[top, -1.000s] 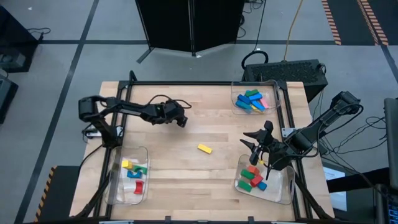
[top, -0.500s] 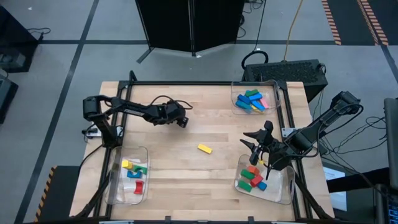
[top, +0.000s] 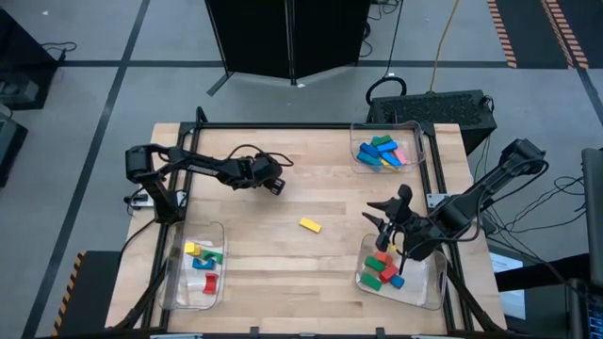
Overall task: Sort blocks by size
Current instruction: Put the blue triangle block into the bottom right transparent bin
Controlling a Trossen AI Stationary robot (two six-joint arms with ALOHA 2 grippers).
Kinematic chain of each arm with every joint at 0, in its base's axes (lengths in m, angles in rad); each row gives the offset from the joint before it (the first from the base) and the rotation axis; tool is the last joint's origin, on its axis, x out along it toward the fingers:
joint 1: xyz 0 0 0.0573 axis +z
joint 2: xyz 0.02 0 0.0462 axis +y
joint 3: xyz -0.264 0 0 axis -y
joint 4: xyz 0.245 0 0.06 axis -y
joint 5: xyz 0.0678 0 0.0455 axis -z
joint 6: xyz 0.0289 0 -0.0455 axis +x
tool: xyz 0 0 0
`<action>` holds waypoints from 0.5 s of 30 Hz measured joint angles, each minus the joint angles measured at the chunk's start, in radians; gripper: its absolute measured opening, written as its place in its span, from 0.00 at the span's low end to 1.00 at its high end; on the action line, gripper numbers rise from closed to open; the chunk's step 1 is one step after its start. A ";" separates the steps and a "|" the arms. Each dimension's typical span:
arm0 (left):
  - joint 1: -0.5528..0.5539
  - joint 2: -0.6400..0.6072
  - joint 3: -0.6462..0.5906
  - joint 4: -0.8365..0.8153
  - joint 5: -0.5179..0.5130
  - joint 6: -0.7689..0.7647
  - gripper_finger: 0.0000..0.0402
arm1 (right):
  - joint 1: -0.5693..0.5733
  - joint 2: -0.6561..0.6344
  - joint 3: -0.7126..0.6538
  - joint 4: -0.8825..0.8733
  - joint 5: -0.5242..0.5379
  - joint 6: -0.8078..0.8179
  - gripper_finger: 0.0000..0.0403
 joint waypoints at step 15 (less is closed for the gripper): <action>-0.002 -0.021 0.001 0.010 0.148 0.107 0.32 | 0.000 0.065 0.000 0.024 0.000 -0.154 0.33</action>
